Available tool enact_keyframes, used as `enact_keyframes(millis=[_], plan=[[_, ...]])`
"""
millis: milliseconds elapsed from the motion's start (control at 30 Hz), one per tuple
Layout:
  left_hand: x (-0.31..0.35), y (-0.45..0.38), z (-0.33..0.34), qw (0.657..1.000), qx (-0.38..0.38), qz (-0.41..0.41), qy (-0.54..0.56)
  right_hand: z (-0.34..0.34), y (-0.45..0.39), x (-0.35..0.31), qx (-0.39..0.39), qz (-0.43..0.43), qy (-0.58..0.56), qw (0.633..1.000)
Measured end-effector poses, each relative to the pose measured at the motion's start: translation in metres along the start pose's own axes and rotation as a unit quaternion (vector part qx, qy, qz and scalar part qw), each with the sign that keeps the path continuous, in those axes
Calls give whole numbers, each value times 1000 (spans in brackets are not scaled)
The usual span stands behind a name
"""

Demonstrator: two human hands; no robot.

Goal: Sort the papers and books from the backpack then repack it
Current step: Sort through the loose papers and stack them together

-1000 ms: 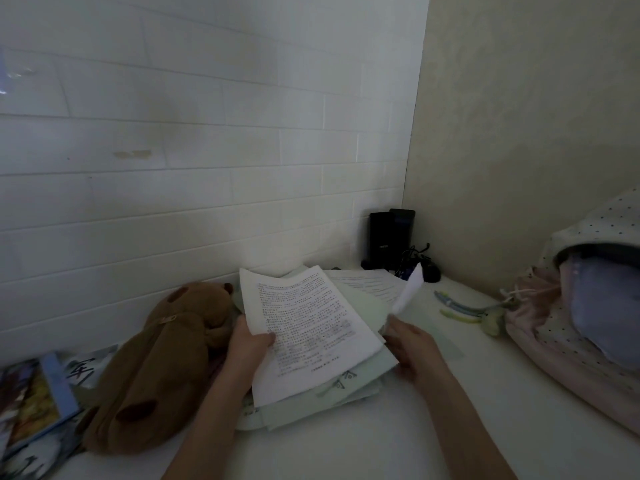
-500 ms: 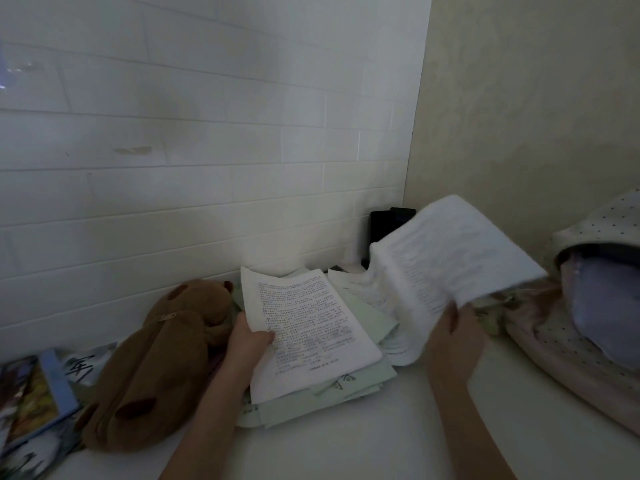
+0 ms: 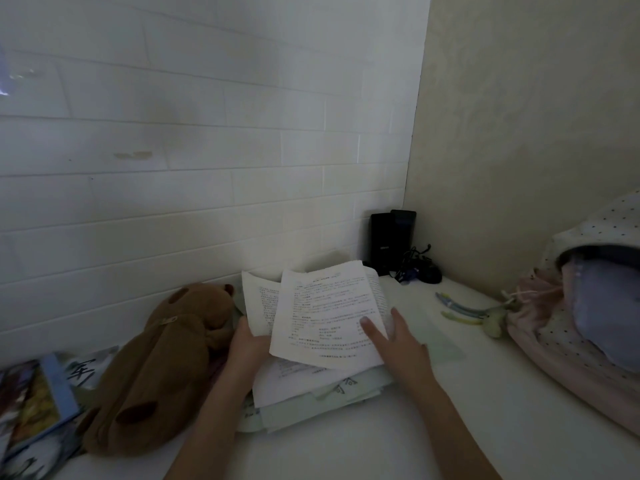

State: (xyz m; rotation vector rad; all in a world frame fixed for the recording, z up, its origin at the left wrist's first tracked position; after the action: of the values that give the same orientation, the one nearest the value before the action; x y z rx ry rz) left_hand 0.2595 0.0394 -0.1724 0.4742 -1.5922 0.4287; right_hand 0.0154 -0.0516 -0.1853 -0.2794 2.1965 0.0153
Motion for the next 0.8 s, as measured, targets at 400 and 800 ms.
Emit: enact_keyframes(millis=[400,800], plan=[[-3,-1,-1,1000,17,0,1,-44,13,-1,278,-28,-236,931],[0,1,6,995,-11,49,-89,-44,15,-15,-6,-87,-633,769]])
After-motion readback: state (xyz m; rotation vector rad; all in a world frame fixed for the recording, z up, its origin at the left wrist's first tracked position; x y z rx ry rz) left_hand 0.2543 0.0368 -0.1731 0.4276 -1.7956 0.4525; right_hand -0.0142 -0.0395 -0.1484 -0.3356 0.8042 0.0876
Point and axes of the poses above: each hand's wrist, its own y-axis away from the middle knuckle, its own z-axis out of the palm, x = y × z, the point moved 7 cm from there along -y, towards the middle knuckle, and after that the axes turned 4 degrees about -z, right-handed, at the moved point
